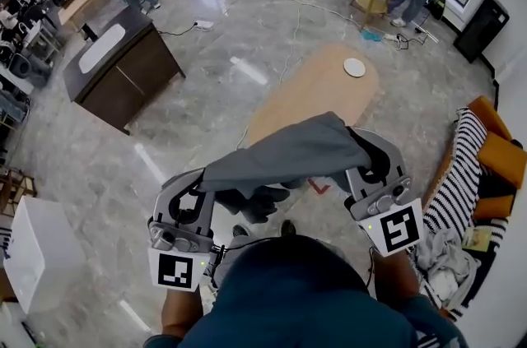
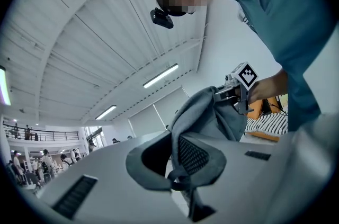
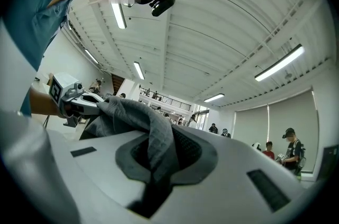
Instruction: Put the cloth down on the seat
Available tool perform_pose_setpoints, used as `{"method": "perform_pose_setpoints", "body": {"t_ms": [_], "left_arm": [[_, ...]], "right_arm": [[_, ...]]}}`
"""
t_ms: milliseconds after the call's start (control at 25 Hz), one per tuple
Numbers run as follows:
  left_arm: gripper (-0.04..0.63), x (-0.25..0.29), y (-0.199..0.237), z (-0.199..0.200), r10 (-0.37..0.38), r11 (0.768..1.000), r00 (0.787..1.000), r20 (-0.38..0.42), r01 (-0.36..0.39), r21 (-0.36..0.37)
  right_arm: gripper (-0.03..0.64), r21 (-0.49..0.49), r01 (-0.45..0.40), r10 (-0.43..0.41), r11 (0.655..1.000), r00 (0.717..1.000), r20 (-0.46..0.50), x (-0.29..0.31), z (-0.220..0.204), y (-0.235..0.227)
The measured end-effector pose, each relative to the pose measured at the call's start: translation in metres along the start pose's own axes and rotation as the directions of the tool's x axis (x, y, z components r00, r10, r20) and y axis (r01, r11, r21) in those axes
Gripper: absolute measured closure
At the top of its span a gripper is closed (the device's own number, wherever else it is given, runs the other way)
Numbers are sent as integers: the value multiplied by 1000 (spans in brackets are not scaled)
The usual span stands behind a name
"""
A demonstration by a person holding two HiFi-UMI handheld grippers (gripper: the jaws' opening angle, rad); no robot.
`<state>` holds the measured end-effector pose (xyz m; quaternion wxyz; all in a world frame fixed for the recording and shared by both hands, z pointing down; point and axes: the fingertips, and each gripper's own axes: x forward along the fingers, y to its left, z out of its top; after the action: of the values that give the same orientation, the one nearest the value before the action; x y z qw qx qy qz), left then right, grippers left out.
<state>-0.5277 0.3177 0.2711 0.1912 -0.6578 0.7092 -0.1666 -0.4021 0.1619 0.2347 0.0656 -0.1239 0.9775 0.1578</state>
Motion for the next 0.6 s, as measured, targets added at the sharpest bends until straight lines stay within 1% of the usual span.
{"method": "perform_pose_setpoints", "body": {"t_ms": [80, 160, 360, 440, 600], "left_arm": [[571, -2, -9, 5, -10, 1000, 1000, -9, 10, 3], [572, -5, -12, 12, -22, 1000, 1000, 1, 22, 15], [571, -14, -23, 21, -57, 998, 998, 29, 56, 23], [572, -17, -27, 24, -77, 997, 997, 29, 76, 26], [571, -37, -21, 25, -79, 997, 996, 44, 78, 21]], "right_arm": [[577, 15, 9, -9, 1000, 1000, 6, -9, 3, -2], [577, 13, 18, -18, 1000, 1000, 4, -18, 5, 0], [575, -49, 47, -46, 998, 999, 17, -32, 11, 4], [575, -51, 60, -59, 997, 998, 6, -37, 14, 6], [577, -86, 64, -64, 994, 998, -1, -37, 24, 24]]}}
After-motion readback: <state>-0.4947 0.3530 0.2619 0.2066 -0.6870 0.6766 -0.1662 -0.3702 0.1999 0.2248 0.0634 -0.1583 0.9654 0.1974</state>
